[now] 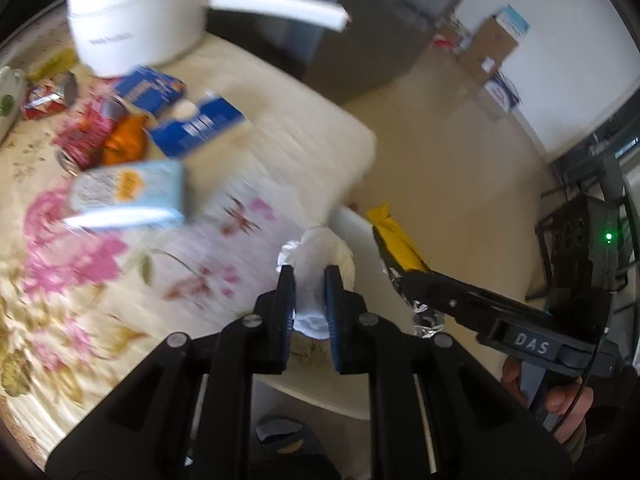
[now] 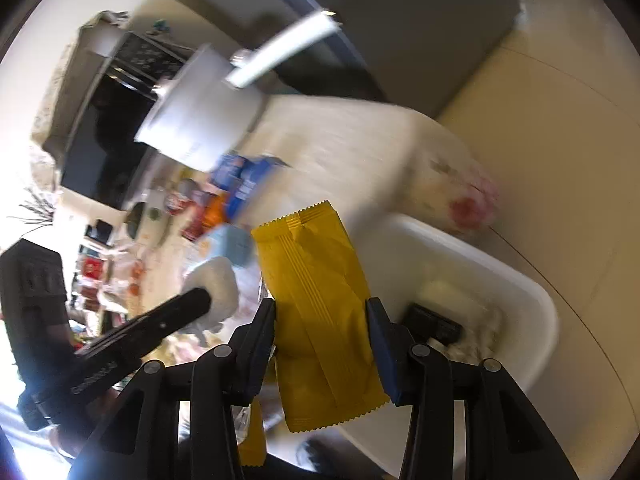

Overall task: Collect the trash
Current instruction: 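Carry the tissue and yellow packet over the white bin and open both tools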

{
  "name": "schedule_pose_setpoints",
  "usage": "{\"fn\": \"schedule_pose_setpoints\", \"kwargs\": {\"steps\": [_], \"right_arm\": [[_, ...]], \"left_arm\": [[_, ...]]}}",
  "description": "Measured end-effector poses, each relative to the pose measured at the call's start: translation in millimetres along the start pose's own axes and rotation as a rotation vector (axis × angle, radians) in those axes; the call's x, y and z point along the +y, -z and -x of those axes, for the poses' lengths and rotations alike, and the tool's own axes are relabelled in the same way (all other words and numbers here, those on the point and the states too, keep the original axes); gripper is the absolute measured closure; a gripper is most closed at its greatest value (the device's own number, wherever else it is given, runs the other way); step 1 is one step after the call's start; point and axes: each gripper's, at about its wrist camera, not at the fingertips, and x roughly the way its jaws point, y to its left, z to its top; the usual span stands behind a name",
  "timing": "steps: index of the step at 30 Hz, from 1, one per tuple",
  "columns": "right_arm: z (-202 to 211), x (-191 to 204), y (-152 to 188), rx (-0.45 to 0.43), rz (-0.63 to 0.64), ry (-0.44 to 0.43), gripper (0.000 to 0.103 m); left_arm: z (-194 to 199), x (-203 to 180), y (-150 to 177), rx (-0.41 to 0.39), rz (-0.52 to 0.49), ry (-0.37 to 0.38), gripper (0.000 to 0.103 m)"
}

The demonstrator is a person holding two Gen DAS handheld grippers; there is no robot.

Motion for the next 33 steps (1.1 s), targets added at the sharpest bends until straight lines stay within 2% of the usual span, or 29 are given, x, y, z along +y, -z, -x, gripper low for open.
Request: {"fn": "schedule_pose_setpoints", "kwargs": {"steps": [5,9,12,13,16,18,20,23,26,33], "right_arm": [[-3,-31,16,0.026,-0.069,0.075,0.056],[-2,-37,18,0.021,-0.065,0.113,0.055],[-7,-43,16,0.024,-0.065,0.128,0.054],[-10,-42,15,0.025,-0.059,0.129,0.054],[-24,-39,12,0.051,-0.032,0.148,0.047],[-28,-41,12,0.052,-0.034,0.189,0.032],[-29,-49,14,0.055,-0.064,0.190,0.029],[-29,-59,18,0.066,-0.108,0.175,0.029],[-25,-61,20,0.064,-0.108,0.171,0.029],[-16,-54,18,0.040,-0.099,0.152,0.029]], "left_arm": [[-38,-29,17,0.076,-0.065,-0.002,0.086],[-66,-33,20,0.147,-0.062,-0.010,0.086],[-77,-34,17,0.157,-0.067,-0.035,0.084],[-79,-34,17,0.155,-0.068,-0.054,0.082],[-89,-32,17,0.187,-0.066,-0.102,0.066],[-87,-31,17,0.184,-0.067,-0.116,0.059],[-82,-28,18,0.159,-0.073,-0.110,0.047],[-77,-24,16,0.138,-0.069,-0.110,0.046],[-73,-18,13,0.137,-0.043,-0.089,0.046],[-57,-5,12,0.118,-0.046,-0.106,0.046]]}}
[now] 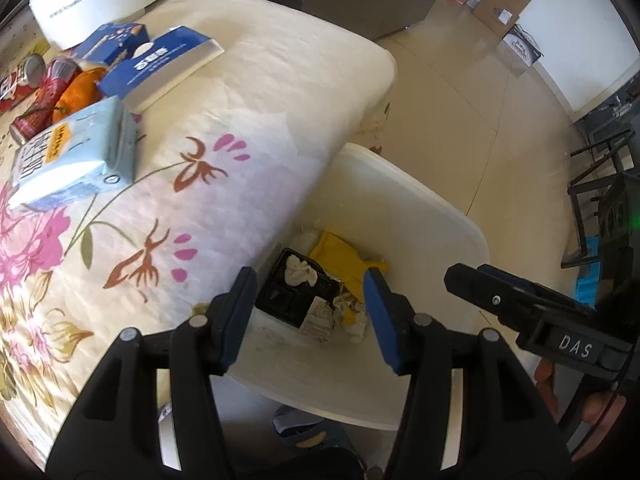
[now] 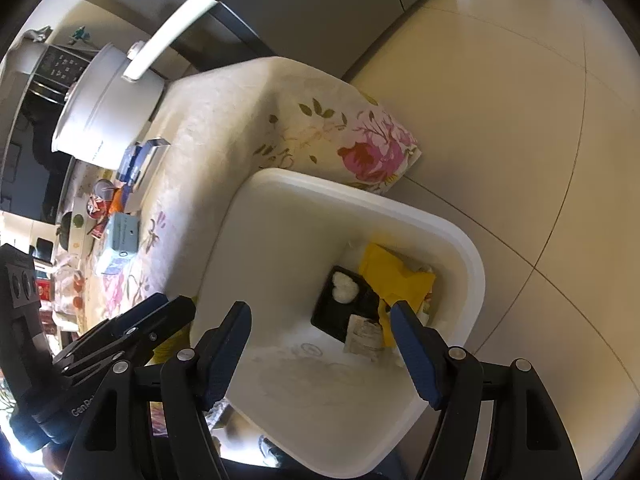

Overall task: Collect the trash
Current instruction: 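Carry the tissue and yellow packet over the white bin and open both tools, then close the left tool around the white milk carton while the right tool grasps the blue tissue box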

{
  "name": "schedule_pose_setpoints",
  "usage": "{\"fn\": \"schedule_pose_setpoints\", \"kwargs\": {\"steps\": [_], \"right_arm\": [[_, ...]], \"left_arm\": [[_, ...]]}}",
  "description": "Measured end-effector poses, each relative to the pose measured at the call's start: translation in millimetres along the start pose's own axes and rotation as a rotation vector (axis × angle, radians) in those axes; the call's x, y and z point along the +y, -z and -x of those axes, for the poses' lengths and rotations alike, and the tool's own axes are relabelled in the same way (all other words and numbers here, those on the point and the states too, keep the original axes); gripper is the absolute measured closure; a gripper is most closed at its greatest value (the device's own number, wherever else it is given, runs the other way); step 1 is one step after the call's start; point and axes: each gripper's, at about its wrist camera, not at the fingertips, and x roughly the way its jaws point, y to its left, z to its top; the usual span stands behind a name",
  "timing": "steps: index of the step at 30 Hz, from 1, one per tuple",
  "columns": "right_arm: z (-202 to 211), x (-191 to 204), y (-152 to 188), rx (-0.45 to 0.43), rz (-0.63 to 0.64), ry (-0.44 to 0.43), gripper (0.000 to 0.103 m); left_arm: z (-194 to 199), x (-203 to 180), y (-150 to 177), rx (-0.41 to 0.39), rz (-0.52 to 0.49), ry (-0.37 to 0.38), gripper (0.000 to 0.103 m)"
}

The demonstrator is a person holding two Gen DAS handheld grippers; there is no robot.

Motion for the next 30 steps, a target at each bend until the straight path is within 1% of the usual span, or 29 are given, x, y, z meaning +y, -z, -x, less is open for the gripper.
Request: {"fn": "schedule_pose_setpoints", "kwargs": {"steps": [2,6,10,16,19,21,24,30], "right_arm": [[1,4,-1,-0.002,0.005,-0.008,0.029],[2,14,-2,-0.004,0.018,-0.039,0.029],[1,28,-3,-0.008,0.042,-0.056,0.029],[-4,42,-5,-0.001,0.058,-0.076,0.029],[-7,52,-7,0.003,0.077,-0.083,0.029],[-10,59,-9,0.007,0.088,-0.089,0.029],[-14,69,-11,0.013,0.101,-0.095,0.029],[-20,91,-19,0.009,0.145,-0.096,0.030]], "left_arm": [[5,3,-3,-0.003,0.015,0.004,0.046],[17,19,1,-0.016,0.034,-0.015,0.046],[34,45,3,-0.041,0.073,-0.009,0.046],[62,98,-4,-0.103,0.167,-0.045,0.046],[73,134,-5,-0.129,0.243,-0.075,0.046],[75,153,-11,-0.127,0.292,-0.077,0.046],[74,179,-12,-0.122,0.365,-0.047,0.045],[65,209,-10,-0.106,0.485,0.051,0.044]]}}
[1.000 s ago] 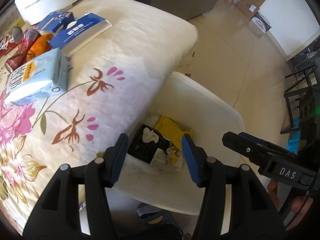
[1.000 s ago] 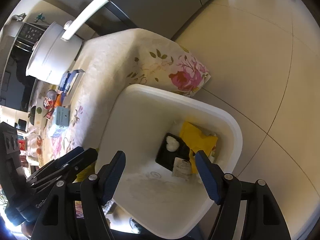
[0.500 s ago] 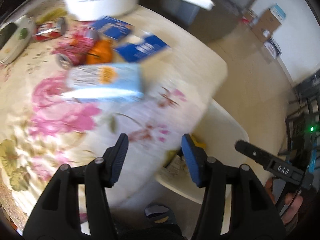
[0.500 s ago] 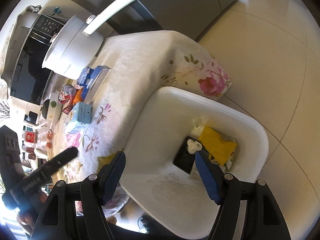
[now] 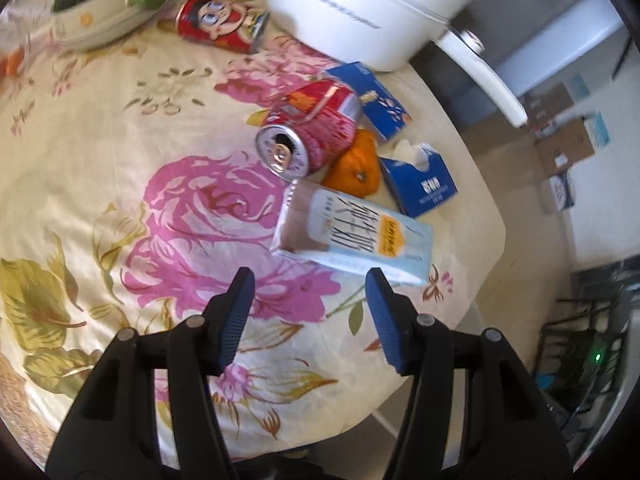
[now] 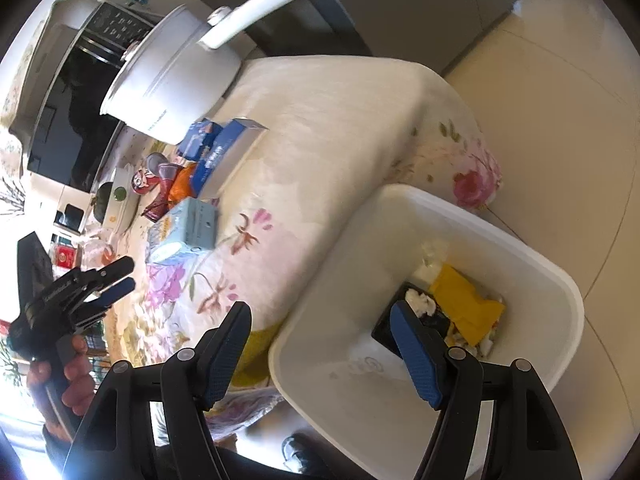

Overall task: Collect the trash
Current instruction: 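Close the left tool around the white milk carton while the right tool grasps the blue tissue box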

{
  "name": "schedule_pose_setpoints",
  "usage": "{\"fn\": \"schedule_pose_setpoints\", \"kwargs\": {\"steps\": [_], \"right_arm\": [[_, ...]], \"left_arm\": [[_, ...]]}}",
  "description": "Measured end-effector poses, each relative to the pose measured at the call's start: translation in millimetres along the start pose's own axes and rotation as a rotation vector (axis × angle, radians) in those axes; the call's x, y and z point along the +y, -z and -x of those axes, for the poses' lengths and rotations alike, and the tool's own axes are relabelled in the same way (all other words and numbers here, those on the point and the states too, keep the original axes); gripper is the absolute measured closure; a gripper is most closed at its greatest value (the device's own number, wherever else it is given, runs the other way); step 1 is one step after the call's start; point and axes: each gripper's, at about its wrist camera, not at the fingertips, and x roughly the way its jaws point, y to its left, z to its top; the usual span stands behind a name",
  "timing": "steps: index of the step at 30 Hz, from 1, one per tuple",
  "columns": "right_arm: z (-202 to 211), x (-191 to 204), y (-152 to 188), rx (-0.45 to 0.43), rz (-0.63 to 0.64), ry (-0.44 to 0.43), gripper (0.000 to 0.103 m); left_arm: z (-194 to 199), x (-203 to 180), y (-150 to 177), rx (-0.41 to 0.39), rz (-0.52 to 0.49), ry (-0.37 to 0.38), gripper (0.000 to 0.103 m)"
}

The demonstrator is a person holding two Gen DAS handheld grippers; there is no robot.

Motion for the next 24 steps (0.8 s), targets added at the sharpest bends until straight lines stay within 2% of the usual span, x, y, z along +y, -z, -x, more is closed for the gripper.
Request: {"fn": "schedule_pose_setpoints", "kwargs": {"steps": [6,8,10,13,18,19,20,23,24], "right_arm": [[-11,22,-11,0.006,0.049,0.009,0.030],[-15,26,-13,0.009,0.060,0.011,0.030],[-19,28,-15,0.012,0.059,0.012,0.030],[-23,30,-19,0.011,0.060,0.014,0.030],[-31,33,-19,0.025,0.065,0.023,0.030],[-32,33,-19,0.028,0.068,0.024,0.030],[-33,34,-19,0.028,0.070,0.025,0.030],[-31,33,-23,0.020,0.075,0.033,0.030],[-31,33,-24,0.019,0.077,0.033,0.030]], "left_arm": [[-9,3,-10,0.025,0.055,0.045,0.042],[-10,-1,-11,0.033,0.060,0.070,0.032],[-12,-2,-10,0.049,0.116,0.099,0.030],[-19,-1,-2,0.082,0.255,0.145,0.030],[-28,-7,-4,0.038,0.474,0.193,0.030],[-30,-11,-7,0.025,0.483,0.183,0.030],[-34,-16,-11,0.020,0.481,0.142,0.030],[-52,-18,-15,0.053,0.496,0.064,0.029],[-56,-16,-15,0.051,0.513,0.078,0.027]]}}
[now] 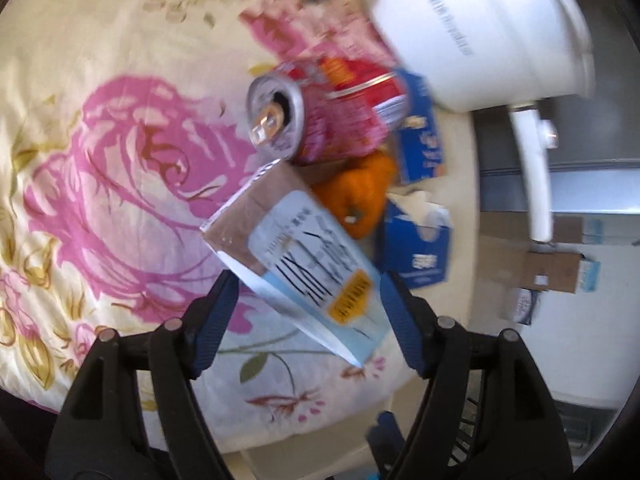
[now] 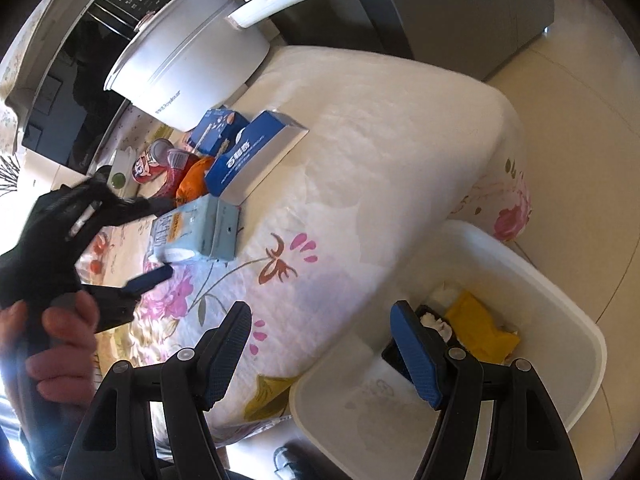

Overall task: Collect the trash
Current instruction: 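Close the left tool around the white milk carton while the right tool grasps the blue tissue box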

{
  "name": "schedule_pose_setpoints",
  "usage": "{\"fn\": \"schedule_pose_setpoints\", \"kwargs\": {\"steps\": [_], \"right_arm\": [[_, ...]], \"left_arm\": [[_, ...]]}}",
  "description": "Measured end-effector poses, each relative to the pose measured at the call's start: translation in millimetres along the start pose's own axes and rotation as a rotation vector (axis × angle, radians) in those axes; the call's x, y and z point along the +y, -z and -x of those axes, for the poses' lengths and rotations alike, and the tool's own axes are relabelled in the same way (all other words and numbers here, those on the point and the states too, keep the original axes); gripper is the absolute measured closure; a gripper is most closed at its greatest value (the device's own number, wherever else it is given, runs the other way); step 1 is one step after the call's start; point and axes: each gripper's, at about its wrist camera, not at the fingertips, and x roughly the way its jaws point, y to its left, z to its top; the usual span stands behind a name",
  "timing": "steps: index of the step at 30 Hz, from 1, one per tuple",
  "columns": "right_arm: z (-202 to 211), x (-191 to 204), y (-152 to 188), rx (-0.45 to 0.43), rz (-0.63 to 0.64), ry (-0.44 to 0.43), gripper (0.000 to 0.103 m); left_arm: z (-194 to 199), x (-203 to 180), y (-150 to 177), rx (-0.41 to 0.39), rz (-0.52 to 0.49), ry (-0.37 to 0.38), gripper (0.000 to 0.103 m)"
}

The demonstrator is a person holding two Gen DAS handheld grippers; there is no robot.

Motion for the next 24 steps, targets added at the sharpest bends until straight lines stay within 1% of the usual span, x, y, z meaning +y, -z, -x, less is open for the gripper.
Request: {"fn": "schedule_pose_setpoints", "kwargs": {"steps": [1,2,3,6,8,9,10,11,12,13,14,17,18,19,20,21,22,23,24], "right_arm": [[0,0,-2,0.000,0.003,0.003,0.030],[1,0,-5,-0.001,0.005,0.007,0.030],[1,1,-9,-0.004,0.005,0.005,0.030],[1,7,-23,-0.013,0.006,-0.041,0.030],[-6,10,-36,-0.009,-0.001,-0.051,0.030],[-10,11,-43,-0.001,-0.020,-0.064,0.030],[-14,12,-48,0.008,-0.042,-0.096,0.029],[-19,13,-55,0.020,-0.072,-0.147,0.030],[-25,14,-62,0.028,-0.100,-0.187,0.030],[-29,17,-67,0.028,-0.117,-0.203,0.030],[-33,19,-72,0.025,-0.133,-0.214,0.030],[-50,24,-85,0.043,-0.201,-0.233,0.030],[-53,25,-87,0.043,-0.218,-0.239,0.033],[-56,27,-90,0.039,-0.234,-0.246,0.035],[-58,28,-93,0.036,-0.243,-0.246,0.038],[-61,30,-96,0.033,-0.259,-0.232,0.043],[-64,32,-100,0.034,-0.263,-0.214,0.046],[-68,33,-102,0.037,-0.259,-0.192,0.056],[-72,35,-104,0.047,-0.250,-0.163,0.071]], "left_arm": [[2,-1,0,-0.020,0.007,0.002,0.026],[4,-1,-1,-0.036,0.006,-0.020,0.027],[4,0,0,-0.043,-0.004,-0.022,0.027],[12,9,5,-0.071,-0.035,0.019,0.039],[21,19,8,-0.072,-0.037,0.055,0.056],[27,24,10,-0.079,-0.043,0.060,0.059],[32,26,12,-0.091,-0.056,0.049,0.067],[38,27,13,-0.109,-0.076,0.039,0.077],[44,28,13,-0.125,-0.096,0.027,0.081],[48,30,12,-0.126,-0.106,0.023,0.086],[51,34,12,-0.117,-0.108,0.031,0.087],[49,36,10,-0.093,-0.087,0.075,0.086],[50,36,11,-0.099,-0.084,0.079,0.085],[49,33,12,-0.104,-0.086,0.080,0.077],[48,27,13,-0.103,-0.091,0.089,0.063],[47,24,13,-0.102,-0.091,0.097,0.055],[45,20,14,-0.103,-0.089,0.097,0.039],[42,17,13,-0.108,-0.085,0.088,0.032],[36,11,11,-0.110,-0.081,0.080,0.032]]}}
